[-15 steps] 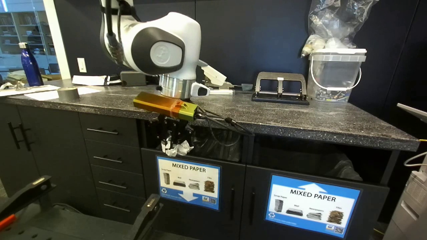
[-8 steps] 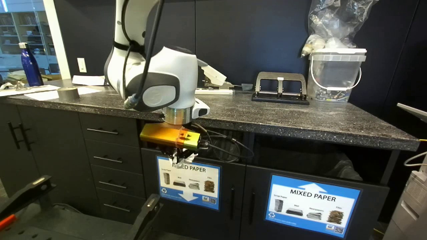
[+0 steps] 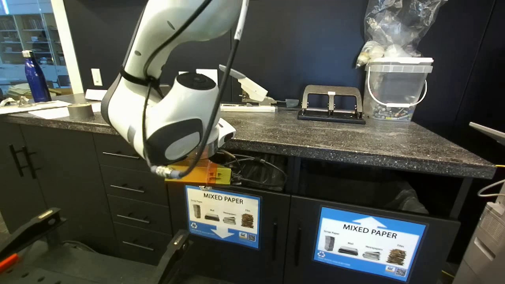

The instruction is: Put the tissues inside the rubbish bin.

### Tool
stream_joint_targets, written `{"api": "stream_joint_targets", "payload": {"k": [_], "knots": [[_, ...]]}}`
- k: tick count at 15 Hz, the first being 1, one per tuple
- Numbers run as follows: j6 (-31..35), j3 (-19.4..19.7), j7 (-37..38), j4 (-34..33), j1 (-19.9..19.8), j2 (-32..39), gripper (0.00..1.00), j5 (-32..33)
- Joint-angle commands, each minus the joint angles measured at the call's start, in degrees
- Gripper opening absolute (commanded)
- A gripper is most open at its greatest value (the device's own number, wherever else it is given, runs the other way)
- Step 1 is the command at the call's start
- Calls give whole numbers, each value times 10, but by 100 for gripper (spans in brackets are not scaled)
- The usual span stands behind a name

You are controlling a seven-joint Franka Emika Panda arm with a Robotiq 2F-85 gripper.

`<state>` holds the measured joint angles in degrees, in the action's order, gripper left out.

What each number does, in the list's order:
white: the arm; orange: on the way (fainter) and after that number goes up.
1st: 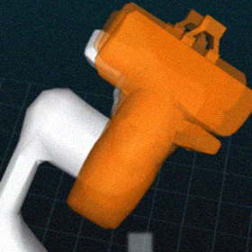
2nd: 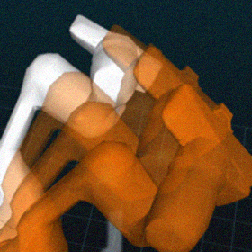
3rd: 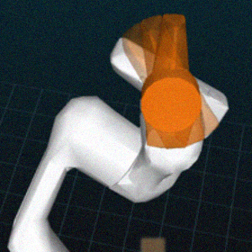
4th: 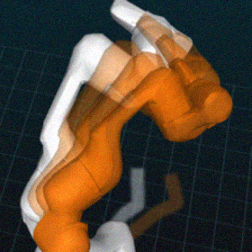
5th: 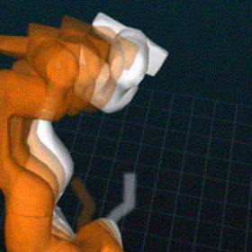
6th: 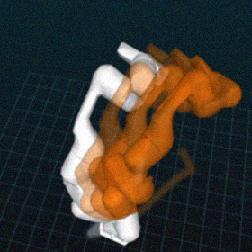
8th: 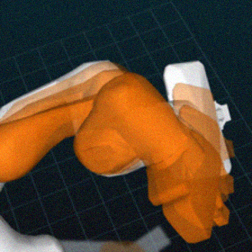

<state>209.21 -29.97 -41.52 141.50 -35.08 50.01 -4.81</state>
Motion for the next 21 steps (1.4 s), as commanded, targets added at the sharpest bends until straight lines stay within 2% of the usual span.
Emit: {"api": "stream_joint_targets", "payload": {"k": [1, 2, 4, 8, 14, 21], "knots": [[89, 57, 82, -31, 18, 58, 9, 160], [108, 91, 129, -45, 41, 64, 8, 209], [160, 145, 191, -79, 78, 89, 8, 268], [249, 214, 277, -154, 151, 133, 8, 273], [277, 263, 338, -257, 231, 185, 8, 223], [277, 283, 363, -332, 270, 228, 8, 182]]}}
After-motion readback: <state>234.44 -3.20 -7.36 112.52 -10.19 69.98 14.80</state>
